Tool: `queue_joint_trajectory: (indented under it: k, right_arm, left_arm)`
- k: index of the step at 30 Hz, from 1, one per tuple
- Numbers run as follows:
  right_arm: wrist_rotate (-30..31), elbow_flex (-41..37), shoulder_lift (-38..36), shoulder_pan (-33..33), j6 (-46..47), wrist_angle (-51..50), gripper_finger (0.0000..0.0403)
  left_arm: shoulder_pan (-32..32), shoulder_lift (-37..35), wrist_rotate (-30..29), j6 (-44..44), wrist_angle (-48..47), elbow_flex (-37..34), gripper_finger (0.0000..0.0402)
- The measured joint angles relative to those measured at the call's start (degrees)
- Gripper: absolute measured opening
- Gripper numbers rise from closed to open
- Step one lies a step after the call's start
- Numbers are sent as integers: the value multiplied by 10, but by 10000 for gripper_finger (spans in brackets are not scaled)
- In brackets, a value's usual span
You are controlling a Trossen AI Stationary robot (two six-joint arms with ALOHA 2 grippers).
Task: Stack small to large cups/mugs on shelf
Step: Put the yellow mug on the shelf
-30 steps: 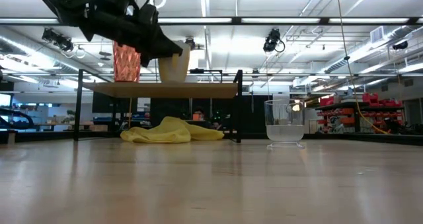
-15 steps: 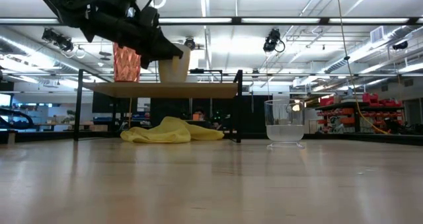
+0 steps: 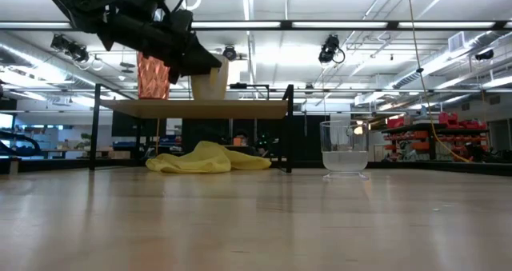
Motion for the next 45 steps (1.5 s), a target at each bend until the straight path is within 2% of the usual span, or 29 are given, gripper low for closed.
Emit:
queue_joint_trajectory:
  k: [11, 20, 30, 38, 45]
  right_arm:
    - [0, 0, 0, 0, 0, 0, 13]
    - [0, 0, 0, 0, 0, 0, 14]
    - [0, 0, 0, 0, 11, -4, 14]
    - [0, 0, 0, 0, 11, -4, 16]
    - [0, 0, 0, 0, 11, -4, 16]
  left_arm:
    - [0, -1, -4, -12, -18, 0, 124]
    - [0, -2, -3, -13, -21, 0, 144]
    - [-5, -46, -18, -14, -73, 0, 156]
    - [-26, -72, -51, -17, -124, 0, 156]
    - [-61, -84, -60, -42, -124, 0, 156]
